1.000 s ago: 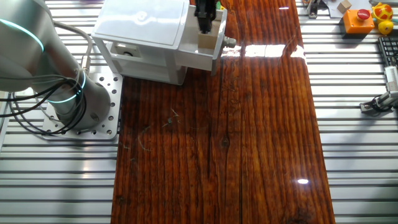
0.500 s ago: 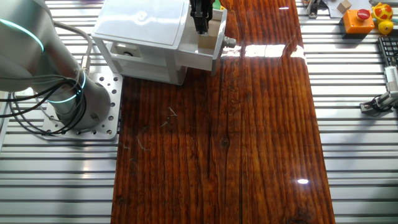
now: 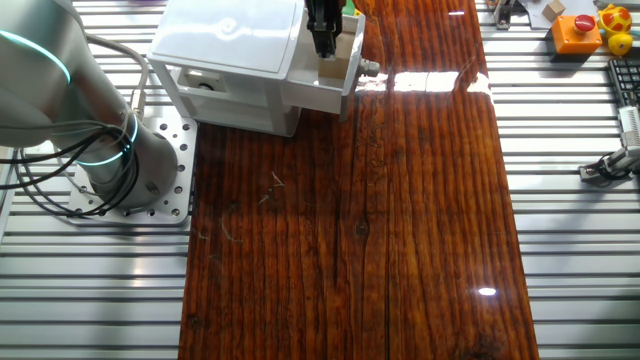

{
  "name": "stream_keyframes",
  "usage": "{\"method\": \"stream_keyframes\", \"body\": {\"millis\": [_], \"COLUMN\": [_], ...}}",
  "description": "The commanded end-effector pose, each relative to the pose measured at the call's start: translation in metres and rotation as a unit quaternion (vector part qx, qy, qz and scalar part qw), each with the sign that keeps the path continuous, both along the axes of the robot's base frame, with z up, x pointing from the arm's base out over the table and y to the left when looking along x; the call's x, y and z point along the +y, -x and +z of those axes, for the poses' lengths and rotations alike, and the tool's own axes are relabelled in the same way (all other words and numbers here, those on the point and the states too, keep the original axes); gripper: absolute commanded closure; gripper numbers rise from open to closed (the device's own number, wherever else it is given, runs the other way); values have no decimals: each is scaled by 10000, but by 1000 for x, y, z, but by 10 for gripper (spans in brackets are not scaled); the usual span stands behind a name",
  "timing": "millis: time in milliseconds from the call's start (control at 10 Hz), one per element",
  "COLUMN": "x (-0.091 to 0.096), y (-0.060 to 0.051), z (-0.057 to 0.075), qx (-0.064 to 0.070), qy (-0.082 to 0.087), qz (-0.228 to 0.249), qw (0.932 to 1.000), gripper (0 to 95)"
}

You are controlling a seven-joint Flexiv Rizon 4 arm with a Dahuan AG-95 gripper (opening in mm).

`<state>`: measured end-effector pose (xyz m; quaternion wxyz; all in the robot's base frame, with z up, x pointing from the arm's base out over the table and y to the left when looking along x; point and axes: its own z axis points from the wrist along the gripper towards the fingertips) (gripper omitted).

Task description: Take something out of a drawer

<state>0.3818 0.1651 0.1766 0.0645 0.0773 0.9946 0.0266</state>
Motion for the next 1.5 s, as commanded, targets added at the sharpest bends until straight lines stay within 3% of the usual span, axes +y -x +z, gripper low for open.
{"method": "stream_keyframes", "body": {"millis": [100, 1100, 1200, 1500], "x": [0, -3, -3, -4], "y": [-1, -3, -2, 0], "z": [-2, -19, -19, -9], "qx": [-6, -28, -37, -56], "qy": [4, 29, 26, -31], "qz": [3, 51, 66, 128], "qw": [10000, 10000, 10000, 9999], "gripper": [190, 190, 380, 380]}}
